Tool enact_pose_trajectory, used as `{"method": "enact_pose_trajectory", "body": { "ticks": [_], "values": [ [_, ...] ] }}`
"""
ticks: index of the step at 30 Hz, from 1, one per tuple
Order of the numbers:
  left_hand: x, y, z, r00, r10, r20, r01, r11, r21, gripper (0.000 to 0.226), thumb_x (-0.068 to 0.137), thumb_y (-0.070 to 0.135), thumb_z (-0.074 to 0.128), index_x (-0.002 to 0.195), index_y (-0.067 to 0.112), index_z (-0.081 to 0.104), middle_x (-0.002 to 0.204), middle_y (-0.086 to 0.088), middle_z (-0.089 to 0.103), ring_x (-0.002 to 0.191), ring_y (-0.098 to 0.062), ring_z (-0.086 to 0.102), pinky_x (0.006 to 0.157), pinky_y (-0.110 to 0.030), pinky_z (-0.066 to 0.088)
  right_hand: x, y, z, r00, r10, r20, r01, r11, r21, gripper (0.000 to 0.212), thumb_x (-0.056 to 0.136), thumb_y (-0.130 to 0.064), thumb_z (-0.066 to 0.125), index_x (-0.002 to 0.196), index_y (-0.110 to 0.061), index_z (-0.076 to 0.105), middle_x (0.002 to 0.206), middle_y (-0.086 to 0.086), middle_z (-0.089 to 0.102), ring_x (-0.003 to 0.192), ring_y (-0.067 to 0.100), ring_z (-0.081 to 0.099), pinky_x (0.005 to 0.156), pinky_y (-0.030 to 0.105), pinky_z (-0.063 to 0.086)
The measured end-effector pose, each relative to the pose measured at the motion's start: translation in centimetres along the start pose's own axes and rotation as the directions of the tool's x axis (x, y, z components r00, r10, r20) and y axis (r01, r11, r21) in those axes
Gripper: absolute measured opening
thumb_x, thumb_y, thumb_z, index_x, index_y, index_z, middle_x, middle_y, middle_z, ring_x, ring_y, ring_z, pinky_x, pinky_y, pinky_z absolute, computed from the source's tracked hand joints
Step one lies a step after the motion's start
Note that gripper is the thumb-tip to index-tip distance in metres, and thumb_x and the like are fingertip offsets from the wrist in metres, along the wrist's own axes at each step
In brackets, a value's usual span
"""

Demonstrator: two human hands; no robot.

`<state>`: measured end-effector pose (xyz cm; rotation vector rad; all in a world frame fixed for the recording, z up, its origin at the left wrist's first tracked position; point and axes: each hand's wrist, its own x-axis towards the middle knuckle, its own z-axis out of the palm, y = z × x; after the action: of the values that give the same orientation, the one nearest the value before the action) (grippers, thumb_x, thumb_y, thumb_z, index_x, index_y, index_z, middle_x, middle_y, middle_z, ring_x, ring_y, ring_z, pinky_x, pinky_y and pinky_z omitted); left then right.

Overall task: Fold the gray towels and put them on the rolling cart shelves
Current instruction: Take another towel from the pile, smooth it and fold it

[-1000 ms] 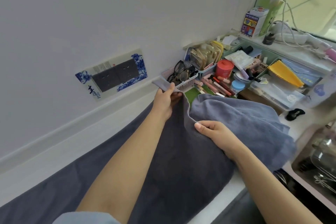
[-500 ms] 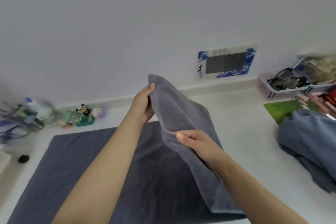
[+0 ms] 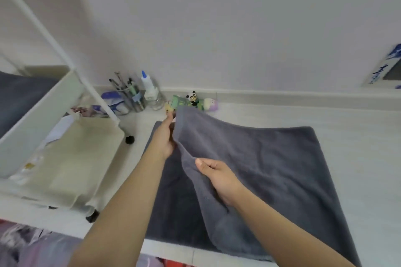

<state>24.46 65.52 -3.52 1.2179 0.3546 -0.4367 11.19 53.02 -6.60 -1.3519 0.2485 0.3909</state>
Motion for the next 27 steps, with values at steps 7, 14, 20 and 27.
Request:
{"method": "enact_pose_trajectory", "body": {
  "ticks": [7, 14, 20, 27],
  "values": [
    [-1.5, -7.4, -10.2, 0.978, -0.157, -0.138, 0.207, 0.809, 0.550, 0.026, 0.099, 0.044, 0.038, 0.094, 0.023, 0.053, 0.098, -0.001, 0.060, 0.091, -0.016, 0.058, 0.086, -0.035, 0.048, 5.2, 6.6, 0.7, 0.993, 0.117, -0.002, -0.101, 0.842, -0.530, 0.037, 0.101, -0.033, 0.036, 0.135, -0.024, 0.050, 0.128, -0.010, 0.055, 0.123, 0.006, 0.045, 0.097, 0.015, 0.032],
    [-3.4, -11.8, -12.8, 0.993, -0.074, -0.092, 0.116, 0.470, 0.875, 0.036, 0.082, 0.038, 0.069, 0.101, 0.013, 0.053, 0.103, -0.001, 0.059, 0.091, -0.017, 0.057, 0.065, -0.025, 0.040, 5.8, 10.0, -2.1, 0.992, -0.096, 0.081, 0.091, 0.099, -0.991, 0.093, 0.061, -0.075, -0.034, 0.144, -0.044, -0.006, 0.153, -0.019, -0.009, 0.145, 0.011, -0.006, 0.115, 0.031, -0.006],
    [-3.4, -13.7, -7.5, 0.998, -0.053, 0.023, 0.008, 0.536, 0.844, 0.028, 0.085, 0.031, 0.067, 0.072, 0.022, 0.044, 0.076, 0.008, 0.049, 0.073, -0.010, 0.049, 0.057, -0.020, 0.034, 3.4, 10.8, -7.8, 0.990, -0.127, -0.065, -0.065, 0.003, -0.998, 0.082, 0.063, -0.068, -0.040, 0.139, -0.046, -0.017, 0.149, -0.021, -0.016, 0.143, 0.008, -0.014, 0.114, 0.031, -0.014],
    [-3.6, -16.2, -1.6, 0.999, 0.001, 0.050, -0.043, 0.509, 0.859, 0.034, 0.090, 0.032, 0.060, 0.068, 0.017, 0.039, 0.065, 0.005, 0.043, 0.061, -0.009, 0.041, 0.054, -0.022, 0.031, 2.5, 8.3, -12.1, 0.923, -0.362, -0.129, -0.125, 0.034, -0.992, 0.056, 0.089, -0.048, 0.023, 0.114, -0.020, 0.064, 0.116, 0.002, 0.062, 0.104, 0.032, 0.057, 0.089, 0.045, 0.040]
  ]
}}
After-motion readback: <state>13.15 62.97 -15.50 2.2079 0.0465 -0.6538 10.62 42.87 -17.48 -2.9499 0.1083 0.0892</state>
